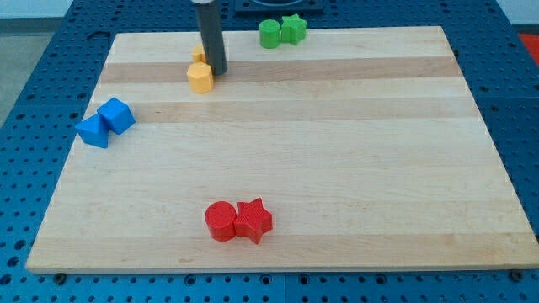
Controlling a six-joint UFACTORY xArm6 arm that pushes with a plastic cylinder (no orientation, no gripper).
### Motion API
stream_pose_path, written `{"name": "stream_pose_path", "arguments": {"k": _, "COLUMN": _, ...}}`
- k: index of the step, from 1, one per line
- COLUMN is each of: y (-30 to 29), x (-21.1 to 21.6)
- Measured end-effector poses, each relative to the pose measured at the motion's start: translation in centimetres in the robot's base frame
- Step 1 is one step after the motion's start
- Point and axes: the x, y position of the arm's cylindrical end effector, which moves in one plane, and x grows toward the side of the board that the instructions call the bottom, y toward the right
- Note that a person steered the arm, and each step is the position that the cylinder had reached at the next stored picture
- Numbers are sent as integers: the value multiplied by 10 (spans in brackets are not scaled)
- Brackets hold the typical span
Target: Move yellow heart to top left
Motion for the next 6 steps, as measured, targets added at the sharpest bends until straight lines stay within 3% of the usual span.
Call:
{"name": "stream_pose_path", "arguments": {"k": 2, "y": -4, "x": -2}}
{"name": "stream_pose_path", "arguments": {"k": 4, "y": 42, "x": -11}}
{"name": "stream_pose_path", "arguments": {"k": 6, "y": -49, "x": -62}}
